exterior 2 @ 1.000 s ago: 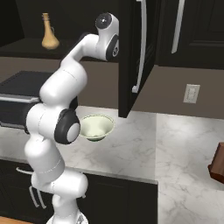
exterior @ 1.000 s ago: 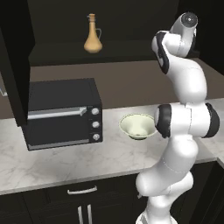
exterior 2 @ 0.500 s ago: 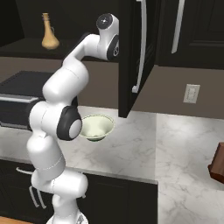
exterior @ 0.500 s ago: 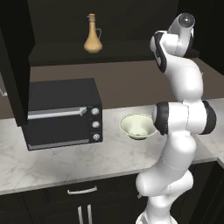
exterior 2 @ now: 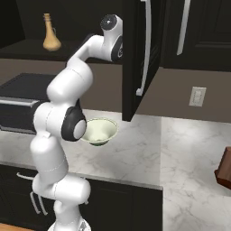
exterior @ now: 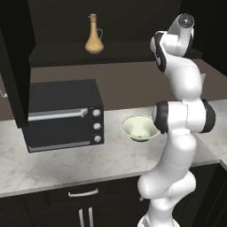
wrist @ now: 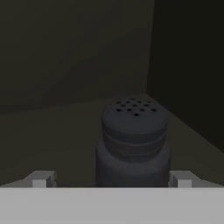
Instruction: Retrieve the bottle and the shaker from the cabinet and place them next to the mixing bowl on the counter. Then add garlic from the fridge to the mixing bowl.
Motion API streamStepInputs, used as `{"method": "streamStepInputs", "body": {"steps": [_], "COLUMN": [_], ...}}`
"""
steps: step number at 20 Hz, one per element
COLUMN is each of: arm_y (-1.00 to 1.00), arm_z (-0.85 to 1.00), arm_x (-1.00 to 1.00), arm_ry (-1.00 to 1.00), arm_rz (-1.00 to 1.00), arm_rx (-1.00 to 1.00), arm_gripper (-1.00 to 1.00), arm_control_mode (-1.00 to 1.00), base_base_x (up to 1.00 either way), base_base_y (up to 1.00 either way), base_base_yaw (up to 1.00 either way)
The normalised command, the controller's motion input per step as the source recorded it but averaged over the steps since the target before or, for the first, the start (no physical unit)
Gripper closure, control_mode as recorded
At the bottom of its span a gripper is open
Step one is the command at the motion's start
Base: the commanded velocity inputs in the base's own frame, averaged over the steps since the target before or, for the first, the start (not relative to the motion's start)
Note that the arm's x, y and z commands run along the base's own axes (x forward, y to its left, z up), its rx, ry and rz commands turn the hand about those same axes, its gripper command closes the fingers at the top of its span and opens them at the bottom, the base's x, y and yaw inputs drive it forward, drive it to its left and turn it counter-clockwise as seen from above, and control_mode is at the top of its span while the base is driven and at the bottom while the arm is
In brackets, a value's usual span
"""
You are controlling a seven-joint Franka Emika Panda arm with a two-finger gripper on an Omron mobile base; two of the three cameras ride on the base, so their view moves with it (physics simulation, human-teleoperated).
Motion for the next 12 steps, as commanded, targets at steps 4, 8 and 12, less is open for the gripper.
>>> {"method": "streamStepInputs", "body": {"steps": [4, 8, 12], "arm_y": [0.00, 0.00, 0.00], "arm_z": [0.00, 0.00, 0.00], "arm_x": [0.16, 0.00, 0.00], "arm_ry": [0.00, 0.00, 0.00], "arm_rz": [0.00, 0.00, 0.00], "arm_rx": [0.00, 0.00, 0.00], "arm_gripper": [-1.00, -1.00, -1.00], "arm_control_mode": [-1.00, -1.00, -1.00], "base_base_x": [0.00, 0.00, 0.00], "base_base_y": [0.00, 0.00, 0.00], "base_base_yaw": [0.00, 0.00, 0.00]}}
